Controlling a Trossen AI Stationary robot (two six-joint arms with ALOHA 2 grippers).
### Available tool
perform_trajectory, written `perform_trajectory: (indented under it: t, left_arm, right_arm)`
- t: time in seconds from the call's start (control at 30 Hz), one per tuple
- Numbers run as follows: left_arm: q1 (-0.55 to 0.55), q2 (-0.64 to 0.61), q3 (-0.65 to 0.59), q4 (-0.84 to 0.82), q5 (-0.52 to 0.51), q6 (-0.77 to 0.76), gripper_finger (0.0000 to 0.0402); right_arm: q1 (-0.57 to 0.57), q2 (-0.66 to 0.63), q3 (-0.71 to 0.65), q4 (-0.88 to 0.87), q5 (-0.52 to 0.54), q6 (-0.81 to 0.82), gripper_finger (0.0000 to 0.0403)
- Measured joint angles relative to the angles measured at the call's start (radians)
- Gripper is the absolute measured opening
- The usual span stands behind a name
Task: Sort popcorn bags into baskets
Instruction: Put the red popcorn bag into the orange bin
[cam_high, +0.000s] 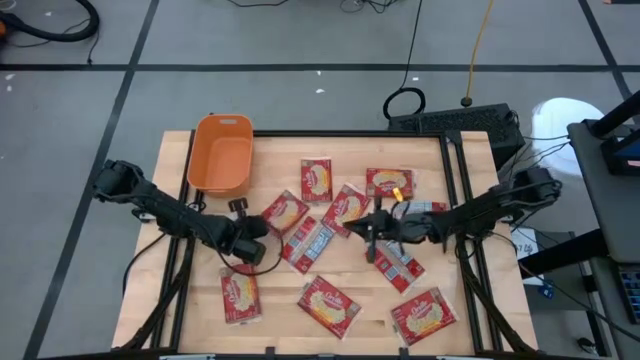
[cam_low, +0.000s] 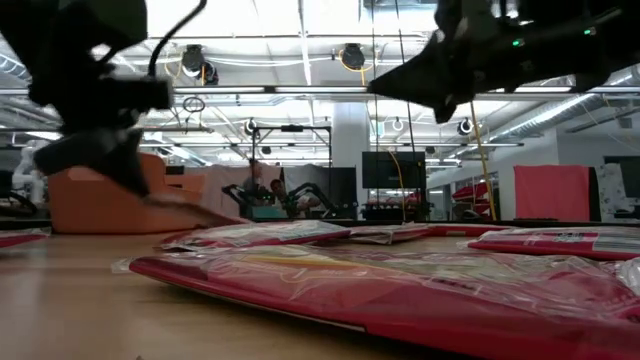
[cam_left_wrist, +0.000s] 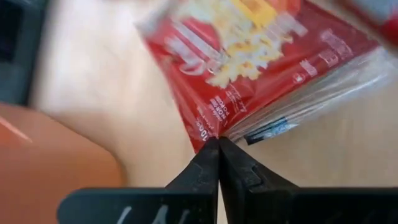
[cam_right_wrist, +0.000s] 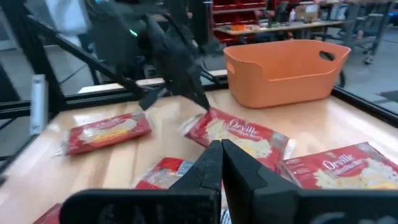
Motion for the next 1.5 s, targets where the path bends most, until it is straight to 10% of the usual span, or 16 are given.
perform_trajectory:
  t: [0.33,0.8,1.1,1.5]
  left_arm:
    - [0.031,0.000,0.142,0.027,-0.322,0.145,0.0001]
    - [0.089,-0.001,0.155,0.355,-0.295,0.286,0.0001]
    - [0.111,-0.002,0.155,0.468,-0.220,0.301,0.0000]
    - [0.114,-0.002,0.155,0.592,-0.132,0.345,0.0001]
  right_arm:
    - [0.011,0.240,0.165,0.002,0.035,-0.087,0.0000]
    - [0.026,0.437,0.375,-0.026,0.315,-0.269,0.0128]
    - [0.011,0.500,0.375,0.033,0.284,-0.239,0.0232]
    - [-0.075,0.520,0.374,0.064,0.225,-0.175,0.0145]
